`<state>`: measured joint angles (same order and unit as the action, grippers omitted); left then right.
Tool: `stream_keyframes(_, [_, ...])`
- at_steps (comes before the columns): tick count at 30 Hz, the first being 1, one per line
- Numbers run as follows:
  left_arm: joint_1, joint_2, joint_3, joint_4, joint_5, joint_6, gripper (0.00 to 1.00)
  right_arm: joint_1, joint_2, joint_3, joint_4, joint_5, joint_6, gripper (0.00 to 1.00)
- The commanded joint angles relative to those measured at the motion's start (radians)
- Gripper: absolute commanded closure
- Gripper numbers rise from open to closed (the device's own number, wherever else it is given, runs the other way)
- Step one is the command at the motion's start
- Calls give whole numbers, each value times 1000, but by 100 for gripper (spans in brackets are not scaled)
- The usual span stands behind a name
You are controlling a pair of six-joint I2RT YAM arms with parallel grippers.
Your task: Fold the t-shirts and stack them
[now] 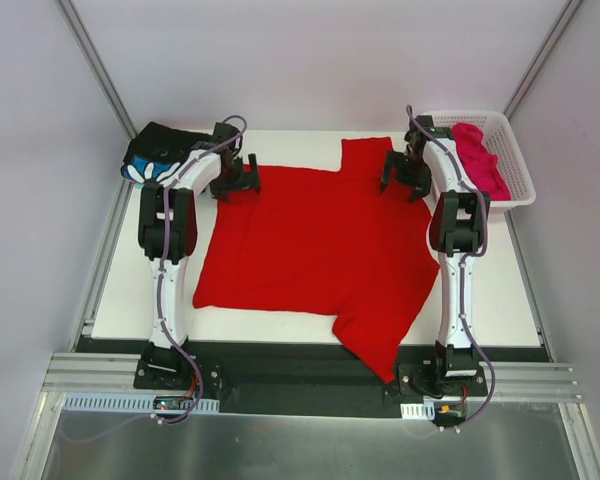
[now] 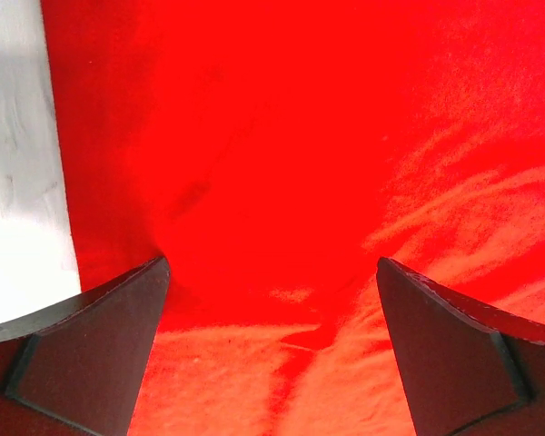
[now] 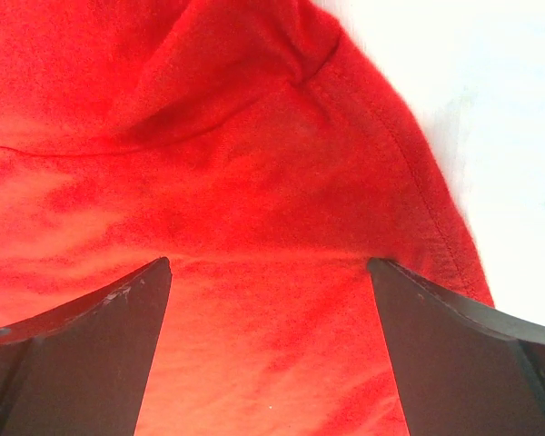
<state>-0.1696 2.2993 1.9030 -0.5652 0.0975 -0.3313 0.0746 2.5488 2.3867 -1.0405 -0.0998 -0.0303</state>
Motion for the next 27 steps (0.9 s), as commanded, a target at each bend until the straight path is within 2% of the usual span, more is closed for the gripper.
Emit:
stream_keyframes(1, [1, -61, -73, -76, -25, -18, 1, -32, 30, 43, 85, -80, 6, 4])
stream_keyframes(8, [2, -130, -127, -76, -62, -31, 1, -49, -16, 23, 155, -142, -11, 4])
stream_keyframes(16, [1, -245, -153, -79, -84, -29, 1, -12, -273, -72, 139, -184, -37, 4])
stream_keyframes(21, [-8, -319, -186, -94, -68, -44, 1, 53, -447, -243, 109, -160, -36, 4])
stream_keyframes(27, [-60, -471, -304, -94, -75, -38, 1, 158, -723, -590, 103, -37, -14, 4])
